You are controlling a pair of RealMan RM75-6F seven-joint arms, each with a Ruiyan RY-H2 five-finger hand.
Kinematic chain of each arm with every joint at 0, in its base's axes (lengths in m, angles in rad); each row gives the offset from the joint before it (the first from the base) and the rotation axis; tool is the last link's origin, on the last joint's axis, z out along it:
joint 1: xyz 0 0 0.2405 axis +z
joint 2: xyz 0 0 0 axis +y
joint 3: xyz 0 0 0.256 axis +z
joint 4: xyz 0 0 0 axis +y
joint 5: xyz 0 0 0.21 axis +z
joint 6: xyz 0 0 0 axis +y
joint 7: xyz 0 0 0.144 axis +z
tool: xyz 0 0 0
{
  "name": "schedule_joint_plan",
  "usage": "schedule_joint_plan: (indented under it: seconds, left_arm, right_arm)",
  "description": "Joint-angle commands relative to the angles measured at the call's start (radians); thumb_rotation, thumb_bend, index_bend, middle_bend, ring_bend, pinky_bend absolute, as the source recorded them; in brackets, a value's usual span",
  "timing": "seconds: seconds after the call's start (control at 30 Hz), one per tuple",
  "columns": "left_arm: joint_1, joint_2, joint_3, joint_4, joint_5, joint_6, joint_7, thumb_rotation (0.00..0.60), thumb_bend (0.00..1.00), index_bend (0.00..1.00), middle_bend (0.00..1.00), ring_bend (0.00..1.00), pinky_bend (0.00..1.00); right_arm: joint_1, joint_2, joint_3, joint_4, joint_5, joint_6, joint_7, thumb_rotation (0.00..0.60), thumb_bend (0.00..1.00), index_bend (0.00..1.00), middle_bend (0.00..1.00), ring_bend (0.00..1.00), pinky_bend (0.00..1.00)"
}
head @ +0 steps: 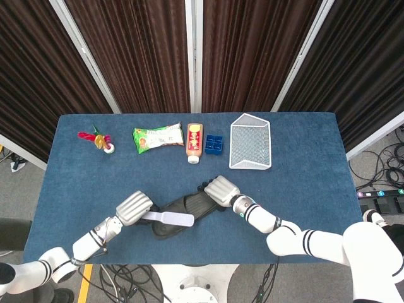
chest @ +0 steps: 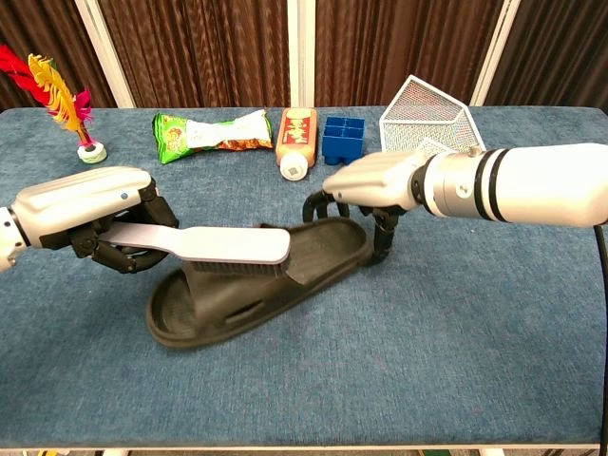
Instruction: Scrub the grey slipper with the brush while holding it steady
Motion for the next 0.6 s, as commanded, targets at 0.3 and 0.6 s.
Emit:
schedule_joint_plan:
  seconds: [0.3, 0.6]
  left_arm:
    - [-0.006, -0.027, -0.001, 0.051, -0.017, -0.025, 0.015, 0.6, 0.83, 1.0, 1.0, 1.0, 1.0]
    - [-0.029, -0.065, -0.012, 0.138, -0.053, -0.096, 0.004, 0.6, 0.83, 1.0, 1.0, 1.0, 1.0]
  right_arm:
    - [-0.01, 0.005, 0.005, 0.0, 0.023, 0.038, 0.038, 0.6, 0.22, 0.55, 0.48, 0.38, 0.43]
    - [-0.008, 0.0, -0.013, -0.003, 0.042, 0.052, 0.017, 0.6, 0.23, 0.56, 0.49, 0.39, 0.43]
